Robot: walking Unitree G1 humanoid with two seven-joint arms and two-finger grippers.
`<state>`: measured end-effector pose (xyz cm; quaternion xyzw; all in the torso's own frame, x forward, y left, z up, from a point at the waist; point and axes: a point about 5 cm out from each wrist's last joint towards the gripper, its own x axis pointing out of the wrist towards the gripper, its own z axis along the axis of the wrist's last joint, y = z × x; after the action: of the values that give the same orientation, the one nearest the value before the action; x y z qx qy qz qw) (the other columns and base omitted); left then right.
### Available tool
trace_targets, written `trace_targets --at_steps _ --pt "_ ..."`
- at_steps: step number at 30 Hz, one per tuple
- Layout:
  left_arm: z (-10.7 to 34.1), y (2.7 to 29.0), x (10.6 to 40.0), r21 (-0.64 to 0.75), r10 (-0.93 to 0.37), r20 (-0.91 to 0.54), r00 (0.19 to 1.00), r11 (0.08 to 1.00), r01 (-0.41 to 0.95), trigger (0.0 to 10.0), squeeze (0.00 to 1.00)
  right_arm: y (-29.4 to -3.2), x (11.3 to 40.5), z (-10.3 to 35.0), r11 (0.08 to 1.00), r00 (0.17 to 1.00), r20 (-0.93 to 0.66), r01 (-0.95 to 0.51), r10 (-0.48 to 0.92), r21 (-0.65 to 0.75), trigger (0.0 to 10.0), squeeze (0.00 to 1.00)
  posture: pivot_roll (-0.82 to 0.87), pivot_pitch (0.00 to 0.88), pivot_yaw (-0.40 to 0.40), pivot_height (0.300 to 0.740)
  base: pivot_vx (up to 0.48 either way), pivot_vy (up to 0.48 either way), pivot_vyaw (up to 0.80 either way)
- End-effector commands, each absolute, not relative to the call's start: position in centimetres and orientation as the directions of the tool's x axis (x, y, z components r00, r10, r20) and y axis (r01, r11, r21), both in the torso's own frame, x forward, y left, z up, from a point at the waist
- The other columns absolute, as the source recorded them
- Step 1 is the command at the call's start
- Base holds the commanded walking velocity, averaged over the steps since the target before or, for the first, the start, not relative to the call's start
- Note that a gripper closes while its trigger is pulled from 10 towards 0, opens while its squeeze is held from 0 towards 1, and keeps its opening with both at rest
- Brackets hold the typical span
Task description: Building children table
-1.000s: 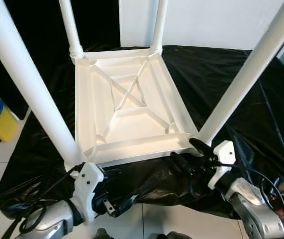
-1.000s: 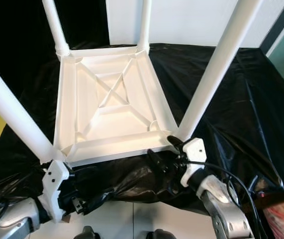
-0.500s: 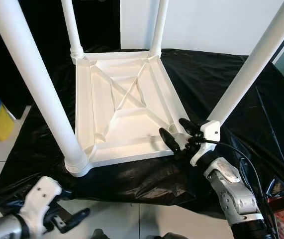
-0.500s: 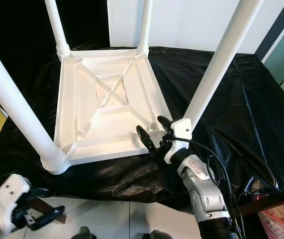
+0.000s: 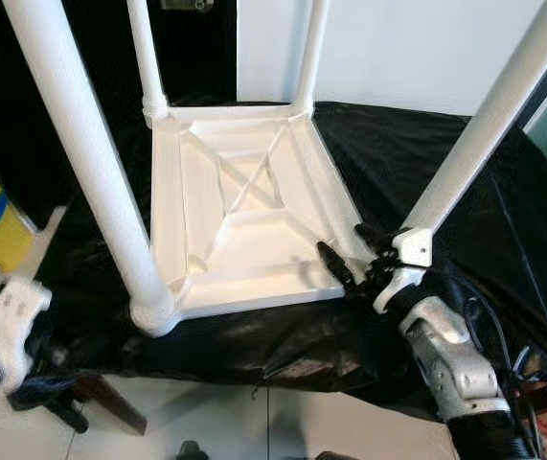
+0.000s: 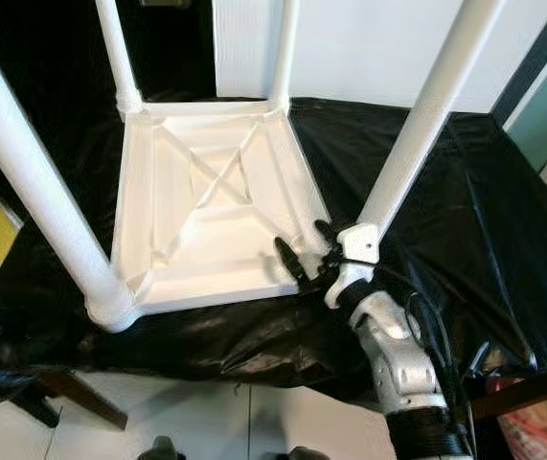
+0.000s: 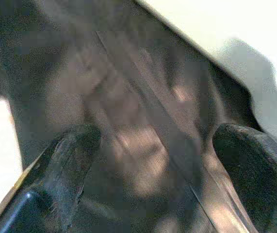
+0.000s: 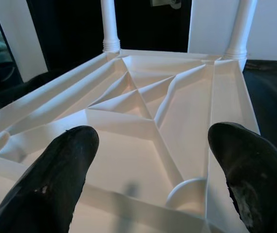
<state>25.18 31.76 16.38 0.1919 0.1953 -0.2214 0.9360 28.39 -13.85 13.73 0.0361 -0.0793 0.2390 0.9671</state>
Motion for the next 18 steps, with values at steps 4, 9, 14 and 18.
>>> trace_targets --at_steps 4,9,14,18 --pt "16.8 31.3 28.6 0.305 -0.322 -0.333 0.886 0.853 0.424 10.0 0.0 -14.8 28.1 13.2 0.905 0.895 0.161 -0.425 0.415 0.027 10.0 0.0 0.05 0.036 -0.054 0.74 0.0 0.0 0.0" --pt "18.5 30.5 32.0 0.234 -0.309 -0.14 0.941 0.913 0.335 10.0 0.0 -15.0 27.6 13.1 0.913 0.903 0.159 -0.407 0.398 0.024 10.0 0.0 0.01 0.044 -0.033 0.74 0.0 0.0 0.0" --pt "19.3 29.8 34.8 0.176 -0.206 -0.027 0.978 0.962 0.207 10.0 0.0 -14.5 26.4 12.5 0.908 0.902 0.138 -0.418 0.41 0.036 10.0 0.0 -0.03 0.054 -0.014 0.74 0.0 0.0 0.0" --pt "19.7 29.1 36.0 0.122 -0.166 0.02 0.986 0.979 0.162 10.0 0.0 -13.9 25.1 11.7 0.895 0.893 0.107 -0.443 0.436 0.051 10.0 0.0 -0.06 0.073 -0.012 0.74 0.0 0.0 0.0"
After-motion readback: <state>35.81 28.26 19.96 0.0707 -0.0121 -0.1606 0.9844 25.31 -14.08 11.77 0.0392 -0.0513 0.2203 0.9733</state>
